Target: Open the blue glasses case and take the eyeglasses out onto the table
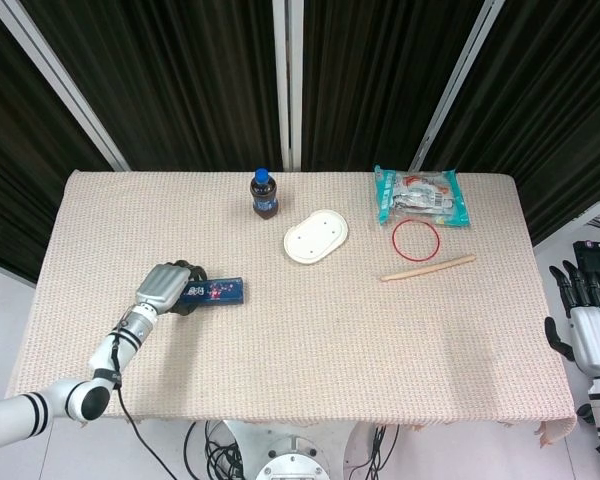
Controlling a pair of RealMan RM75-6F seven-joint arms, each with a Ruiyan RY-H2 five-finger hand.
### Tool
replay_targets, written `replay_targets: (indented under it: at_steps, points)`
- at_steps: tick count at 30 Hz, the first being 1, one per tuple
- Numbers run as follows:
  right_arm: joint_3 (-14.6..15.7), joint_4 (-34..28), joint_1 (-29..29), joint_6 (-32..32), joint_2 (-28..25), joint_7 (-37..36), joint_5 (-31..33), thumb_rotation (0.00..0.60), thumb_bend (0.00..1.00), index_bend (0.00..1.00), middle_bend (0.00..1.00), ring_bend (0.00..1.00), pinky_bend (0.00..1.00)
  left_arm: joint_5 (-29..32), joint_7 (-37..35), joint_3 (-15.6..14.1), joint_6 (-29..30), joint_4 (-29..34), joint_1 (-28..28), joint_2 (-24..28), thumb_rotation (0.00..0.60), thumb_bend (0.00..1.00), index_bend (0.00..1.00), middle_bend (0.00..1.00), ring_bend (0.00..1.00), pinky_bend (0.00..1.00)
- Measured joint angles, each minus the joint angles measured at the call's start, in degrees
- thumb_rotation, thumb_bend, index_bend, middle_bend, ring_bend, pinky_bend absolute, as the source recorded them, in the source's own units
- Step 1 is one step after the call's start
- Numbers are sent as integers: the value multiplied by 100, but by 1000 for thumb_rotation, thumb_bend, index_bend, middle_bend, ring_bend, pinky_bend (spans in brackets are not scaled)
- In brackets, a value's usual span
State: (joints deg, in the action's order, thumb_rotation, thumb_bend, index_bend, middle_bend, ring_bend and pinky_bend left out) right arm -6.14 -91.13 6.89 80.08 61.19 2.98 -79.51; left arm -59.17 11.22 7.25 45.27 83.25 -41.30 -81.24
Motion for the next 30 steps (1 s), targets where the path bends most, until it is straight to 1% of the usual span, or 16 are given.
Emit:
replay_targets:
  at_steps: [3,8,14,18,21,26,30]
  points:
    - [1,10,4,-9,7,-4,3,600,447,0,0,0,0,18,-77,15,-9,23,0,10,600,442,397,400,212,321]
    - [3,25,10,-21,18,-5,10,600,446,0,0,0,0,102,-230,51,-52,46,4,37,600,514,433,422,225,322]
    - [7,27,15,-29,24,6,8,600,447,0,0,0,0,271,-426,86,-203,64,-6,76,600,542,465,449,235,322]
    - [9,32,19,-40,29,10,17,600,446,0,0,0,0,304,-502,87,-230,46,-6,82,600,543,477,474,248,322]
    - [8,35,24,-49,32,14,22,600,447,0,0,0,0,294,-600,100,-228,35,6,79,600,534,476,520,273,323]
    - [8,36,31,-55,33,20,20,600,447,0,0,0,0,155,-854,122,-223,2,47,76,600,515,438,591,304,333]
    - [13,35,37,-71,37,27,22,600,447,0,0,0,0,6,-1100,128,-248,-57,86,76,600,480,411,644,321,333]
